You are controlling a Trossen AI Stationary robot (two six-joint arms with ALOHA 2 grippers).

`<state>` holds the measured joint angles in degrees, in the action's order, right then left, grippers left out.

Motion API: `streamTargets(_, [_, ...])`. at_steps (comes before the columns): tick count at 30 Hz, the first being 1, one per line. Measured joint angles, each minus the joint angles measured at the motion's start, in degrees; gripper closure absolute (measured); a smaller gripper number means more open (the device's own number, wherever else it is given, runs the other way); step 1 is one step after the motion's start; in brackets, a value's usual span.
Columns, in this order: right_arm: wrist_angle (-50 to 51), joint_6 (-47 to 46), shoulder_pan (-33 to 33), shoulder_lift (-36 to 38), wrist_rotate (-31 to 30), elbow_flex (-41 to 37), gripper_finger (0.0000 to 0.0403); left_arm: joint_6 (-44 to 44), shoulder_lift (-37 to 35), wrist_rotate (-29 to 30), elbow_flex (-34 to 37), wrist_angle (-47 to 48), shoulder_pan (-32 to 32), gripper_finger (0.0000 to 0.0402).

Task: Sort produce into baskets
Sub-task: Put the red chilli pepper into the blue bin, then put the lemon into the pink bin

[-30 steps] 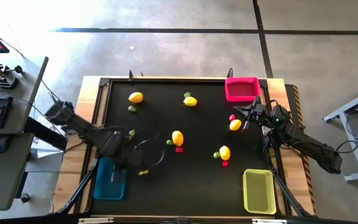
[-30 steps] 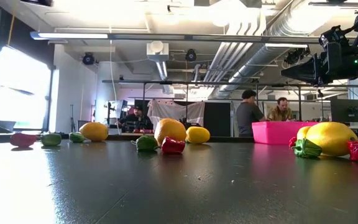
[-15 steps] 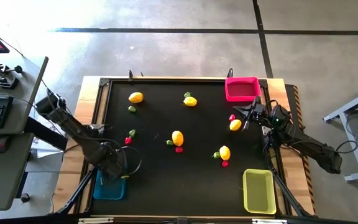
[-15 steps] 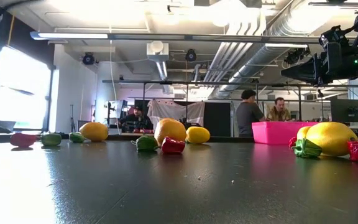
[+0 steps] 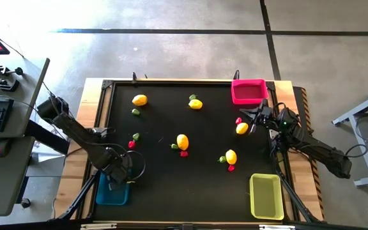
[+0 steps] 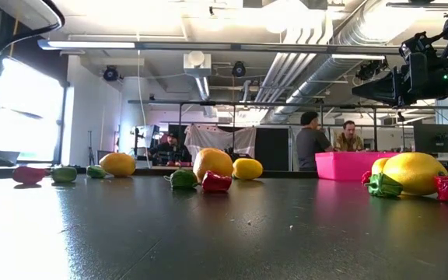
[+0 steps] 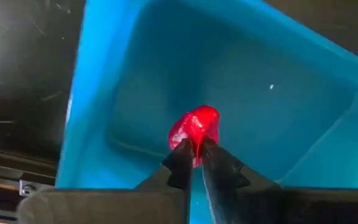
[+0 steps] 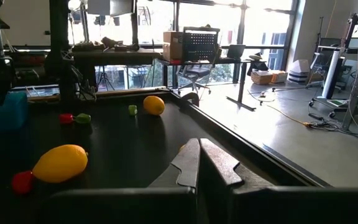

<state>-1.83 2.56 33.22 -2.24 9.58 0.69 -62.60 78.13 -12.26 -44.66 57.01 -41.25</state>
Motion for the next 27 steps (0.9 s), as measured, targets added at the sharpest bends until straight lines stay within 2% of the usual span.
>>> streamTargets(8, [0.0,0.0,0.0,0.0,0.0,0.0,0.0402,0.8,0.0,-0.6,0.0,0.0,0.0,0.0324])
streamTargets(12, [0.0,0.0,0.0,0.0,0.0,0.0,0.0402,5.5,0.0,-1.0,-1.3,0.6,0.0,0.0314])
streamTargets(15, [0.0,0.0,0.0,0.0,0.0,0.0,0.0402,10.8,0.0,0.1,-4.4,4.9,0.8,0.0325])
streamTargets(19, [0.0,0.0,0.0,0.0,0.0,0.0,0.0402,16.5,-0.6,2.5,-10.0,12.1,3.5,0.0365])
streamTargets(22, [0.0,0.0,0.0,0.0,0.0,0.0,0.0402,19.3,-1.8,4.2,-12.9,12.3,7.4,0.0395])
streamTargets(27, [0.0,0.0,0.0,0.0,0.0,0.0,0.0402,27.0,-3.2,8.2,-13.0,7.5,17.3,0.0398])
